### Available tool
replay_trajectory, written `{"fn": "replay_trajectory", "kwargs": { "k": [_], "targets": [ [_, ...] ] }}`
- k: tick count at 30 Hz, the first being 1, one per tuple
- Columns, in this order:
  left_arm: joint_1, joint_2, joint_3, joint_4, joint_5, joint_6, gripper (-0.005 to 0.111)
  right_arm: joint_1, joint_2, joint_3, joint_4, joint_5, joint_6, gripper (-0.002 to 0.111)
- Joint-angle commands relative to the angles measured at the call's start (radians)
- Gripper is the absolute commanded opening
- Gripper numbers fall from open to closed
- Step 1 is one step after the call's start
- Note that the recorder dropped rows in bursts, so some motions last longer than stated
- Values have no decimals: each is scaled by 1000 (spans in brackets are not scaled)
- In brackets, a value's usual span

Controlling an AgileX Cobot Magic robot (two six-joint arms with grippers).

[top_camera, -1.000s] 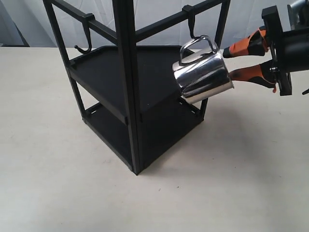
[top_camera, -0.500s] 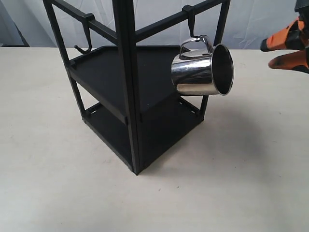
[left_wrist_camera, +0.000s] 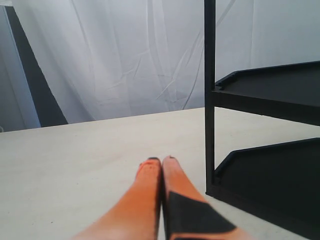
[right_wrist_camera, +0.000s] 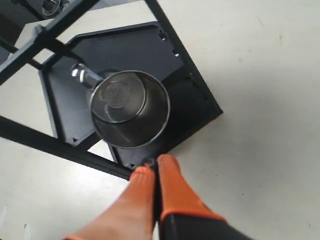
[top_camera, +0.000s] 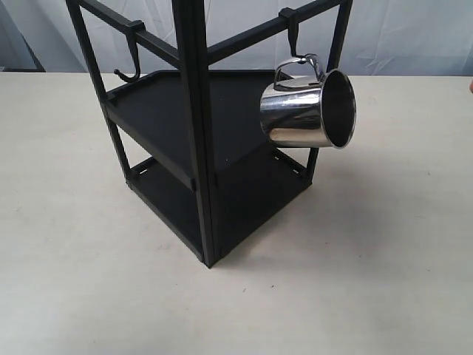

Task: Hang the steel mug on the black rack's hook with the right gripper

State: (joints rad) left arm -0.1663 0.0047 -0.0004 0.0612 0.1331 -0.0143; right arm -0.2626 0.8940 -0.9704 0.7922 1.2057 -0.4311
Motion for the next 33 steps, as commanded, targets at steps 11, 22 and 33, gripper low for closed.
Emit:
{"fn": "replay_trajectory", "kwargs": {
  "k": [11,22,33],
  "targets": [
    [-5,-5,0,6,-5,-2,2,170,-224,50,-14,-217,-42,0],
    [-5,-5,0,6,-5,-2,2,182,-471,592,-26,-891,-144,0],
    [-5,-5,0,6,-5,-2,2,182,-723,970,-7,-1117,-142,0]
  ]
}}
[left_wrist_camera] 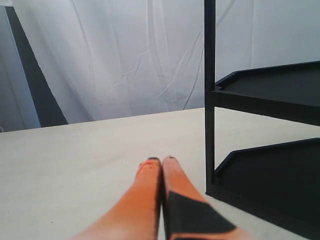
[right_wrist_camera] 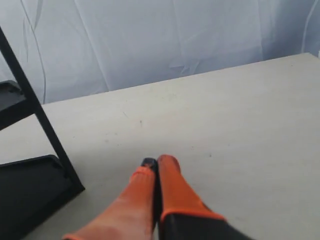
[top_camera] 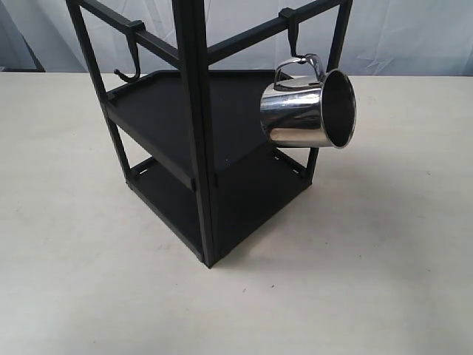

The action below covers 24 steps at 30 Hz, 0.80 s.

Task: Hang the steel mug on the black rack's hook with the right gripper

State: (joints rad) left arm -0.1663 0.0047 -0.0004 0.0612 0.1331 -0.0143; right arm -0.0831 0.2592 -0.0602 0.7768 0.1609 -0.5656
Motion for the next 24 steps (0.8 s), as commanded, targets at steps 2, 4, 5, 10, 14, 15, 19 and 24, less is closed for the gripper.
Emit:
{"fn": "replay_trajectory", "kwargs": {
  "k": [2,4,5,10,14,15,19,24],
  "targets": [
    [-5,-5,0,6,-5,-2,2,2,-147,60,8,-89,-7,0],
    [-5,-5,0,6,-5,-2,2,2,-196,60,-14,-72,-11,0],
    [-5,-5,0,6,-5,-2,2,2,-218,60,-41,-65,-11,0],
    [-5,-5,0,8,-5,-2,2,2,-259,60,-31,-65,-11,0],
    [-5,-5,0,8,-5,-2,2,2,-259,60,-31,-65,-11,0],
    [-5,-5,0,8,-5,-2,2,2,-259,60,-31,-65,-11,0],
    [-5,-5,0,8,-5,-2,2,2,-259,60,-31,-65,-11,0],
    [-5,-5,0,8,-5,-2,2,2,-259,60,-31,-65,-11,0]
  ]
}}
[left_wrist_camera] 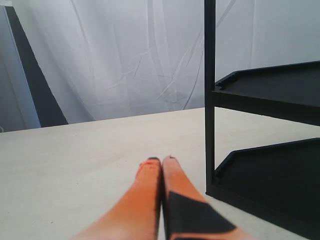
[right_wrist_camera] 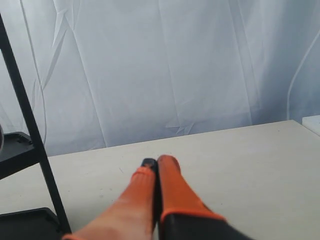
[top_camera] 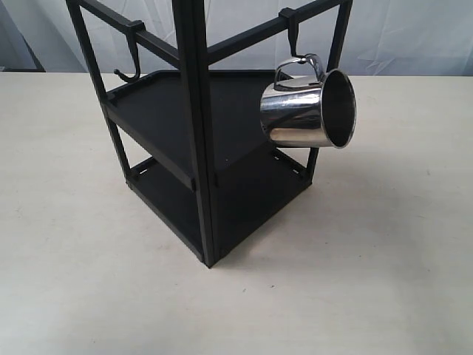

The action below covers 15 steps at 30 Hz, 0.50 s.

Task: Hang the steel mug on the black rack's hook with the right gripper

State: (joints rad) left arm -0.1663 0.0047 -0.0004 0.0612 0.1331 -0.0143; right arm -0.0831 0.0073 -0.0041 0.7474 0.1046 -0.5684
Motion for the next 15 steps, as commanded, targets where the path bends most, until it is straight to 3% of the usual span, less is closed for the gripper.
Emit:
{"fn": "replay_trajectory", "kwargs": {
  "k": [1,15],
  "targets": [
    [-5,-5,0,8,-5,-2,2,2,-7,4,-2,-9,-8,0],
    [-5,-5,0,8,-5,-2,2,2,-7,4,-2,-1,-7,0]
  ]
}}
